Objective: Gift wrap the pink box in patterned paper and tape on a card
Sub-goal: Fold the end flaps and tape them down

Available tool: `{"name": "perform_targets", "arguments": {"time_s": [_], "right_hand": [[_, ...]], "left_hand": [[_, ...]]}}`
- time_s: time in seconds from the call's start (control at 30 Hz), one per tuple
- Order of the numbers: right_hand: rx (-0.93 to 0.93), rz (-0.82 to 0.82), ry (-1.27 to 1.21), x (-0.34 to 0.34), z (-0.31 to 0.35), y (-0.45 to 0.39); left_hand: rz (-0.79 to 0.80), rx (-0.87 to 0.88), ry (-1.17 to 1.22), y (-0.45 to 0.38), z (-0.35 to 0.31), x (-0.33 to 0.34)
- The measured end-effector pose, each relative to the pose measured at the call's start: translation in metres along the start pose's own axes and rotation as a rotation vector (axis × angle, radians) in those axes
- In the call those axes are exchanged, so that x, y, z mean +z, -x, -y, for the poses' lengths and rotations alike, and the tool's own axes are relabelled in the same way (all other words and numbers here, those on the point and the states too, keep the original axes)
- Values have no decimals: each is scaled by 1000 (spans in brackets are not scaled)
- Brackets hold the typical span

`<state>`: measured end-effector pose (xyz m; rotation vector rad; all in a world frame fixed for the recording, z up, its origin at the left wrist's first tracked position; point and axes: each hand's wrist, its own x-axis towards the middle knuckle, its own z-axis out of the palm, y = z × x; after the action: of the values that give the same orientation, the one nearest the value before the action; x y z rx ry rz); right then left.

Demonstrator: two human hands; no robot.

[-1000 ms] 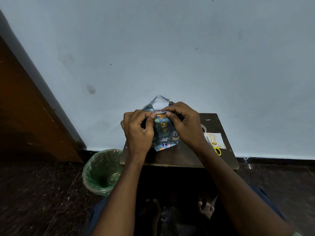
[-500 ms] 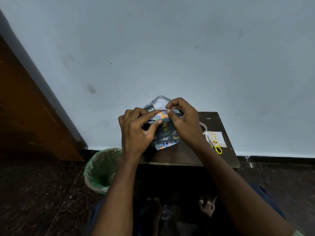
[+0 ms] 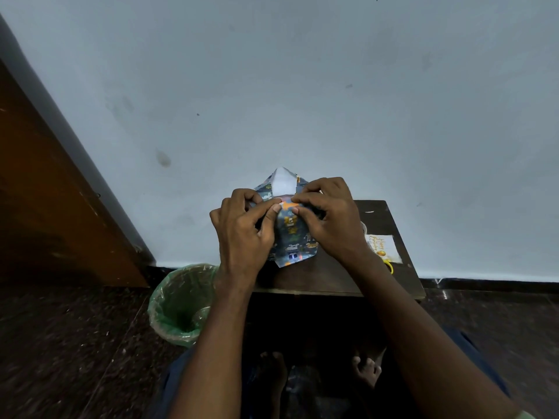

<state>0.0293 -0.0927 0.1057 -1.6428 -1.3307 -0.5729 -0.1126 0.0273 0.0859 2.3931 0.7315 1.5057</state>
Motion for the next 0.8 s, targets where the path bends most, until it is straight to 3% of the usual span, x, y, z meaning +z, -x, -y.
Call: {"name": "perform_targets", "arguments": {"time_s": [0.17, 0.53, 0.8], "right_hand": [[9, -15, 13, 3, 1, 1], [-71, -14, 111, 8, 5, 7], [47, 53, -63, 1, 5, 3]], "left_hand": [[-47, -143, 104, 1, -6, 2], [-150, -249, 122, 2, -14, 4], [28, -74, 139, 0, 2, -6]]}}
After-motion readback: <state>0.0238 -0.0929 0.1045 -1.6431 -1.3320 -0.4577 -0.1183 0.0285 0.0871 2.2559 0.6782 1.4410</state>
